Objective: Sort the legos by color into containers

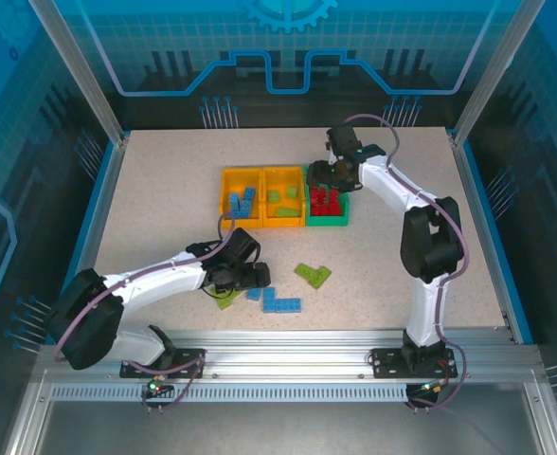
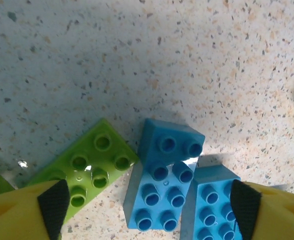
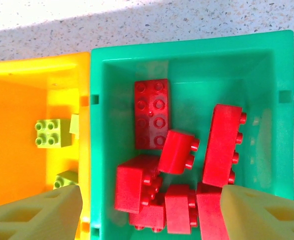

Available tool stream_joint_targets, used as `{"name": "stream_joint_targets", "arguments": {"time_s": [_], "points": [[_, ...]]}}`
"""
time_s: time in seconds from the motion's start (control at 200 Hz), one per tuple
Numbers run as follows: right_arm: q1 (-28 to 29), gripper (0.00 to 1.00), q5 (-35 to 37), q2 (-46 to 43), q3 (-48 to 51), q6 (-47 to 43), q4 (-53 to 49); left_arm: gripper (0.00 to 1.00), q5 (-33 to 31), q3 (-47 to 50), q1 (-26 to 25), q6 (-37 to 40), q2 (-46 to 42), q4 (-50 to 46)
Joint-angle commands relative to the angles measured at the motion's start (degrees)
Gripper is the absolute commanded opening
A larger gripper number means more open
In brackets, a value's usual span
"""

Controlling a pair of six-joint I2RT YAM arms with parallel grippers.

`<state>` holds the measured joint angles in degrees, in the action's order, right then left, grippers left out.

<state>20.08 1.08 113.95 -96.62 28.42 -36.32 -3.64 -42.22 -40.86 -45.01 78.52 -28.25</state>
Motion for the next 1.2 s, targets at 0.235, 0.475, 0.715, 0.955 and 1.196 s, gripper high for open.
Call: {"name": "stream_joint_targets", "arguments": {"time_s": [0.235,0.475,0.715,0.955,1.196], "points": [[-0.6,0.75,-0.6,-13.0,10.6,-1.0,1.3,0.75,-2.3,0.0,-4.5,-3.5,2.4,-2.2],[4.4,0.75,-1.8,-20.6,21.8,-6.4,2.5,0.77,-3.8,0.5,-6.3,-6.3,0.5,-2.7],[16.3,0.81,-2.1,-33.9,39.6,-28.6,11.4,0.98,-10.0,0.7,-5.4,-7.9,-5.3,-8.5],[23.3,0.83,-8.5,-38.6,47.7,-39.8,12.8,0.99,-6.5,5.3,5.8,-5.8,-13.9,-7.7],[32.7,0.83,-4.8,-30.1,44.5,-44.4,10.9,0.99,-4.7,6.5,13.7,-2.2,-18.5,-8.6]]}}
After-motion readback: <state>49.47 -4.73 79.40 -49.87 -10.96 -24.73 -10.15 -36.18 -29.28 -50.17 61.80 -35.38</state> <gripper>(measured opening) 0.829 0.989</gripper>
